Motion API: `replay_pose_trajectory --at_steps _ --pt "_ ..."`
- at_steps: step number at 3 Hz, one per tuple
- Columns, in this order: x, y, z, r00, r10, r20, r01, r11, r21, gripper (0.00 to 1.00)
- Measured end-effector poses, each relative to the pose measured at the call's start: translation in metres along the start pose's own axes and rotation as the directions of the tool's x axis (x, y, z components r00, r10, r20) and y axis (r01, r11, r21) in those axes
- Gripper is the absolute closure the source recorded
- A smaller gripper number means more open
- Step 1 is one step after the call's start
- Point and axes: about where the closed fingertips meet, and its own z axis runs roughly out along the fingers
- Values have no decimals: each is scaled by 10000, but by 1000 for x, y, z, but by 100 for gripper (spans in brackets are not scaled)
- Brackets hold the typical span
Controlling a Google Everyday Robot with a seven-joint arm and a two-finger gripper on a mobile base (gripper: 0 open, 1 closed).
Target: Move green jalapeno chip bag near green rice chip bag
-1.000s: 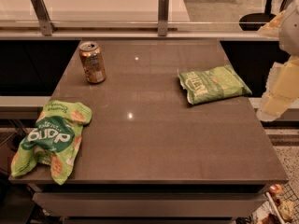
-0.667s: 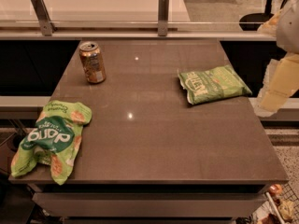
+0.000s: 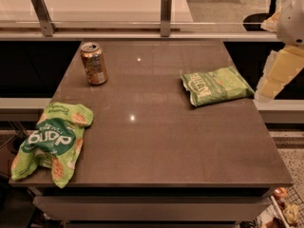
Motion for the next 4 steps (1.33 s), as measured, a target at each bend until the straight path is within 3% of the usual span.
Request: replay_pose_trajectory --at_steps 2,4 --pt "8 -25 44 9899 565 1301 -561 9984 -64 0" --pt "2 -46 99 9876 1086 1133 -1075 9941 -153 0"
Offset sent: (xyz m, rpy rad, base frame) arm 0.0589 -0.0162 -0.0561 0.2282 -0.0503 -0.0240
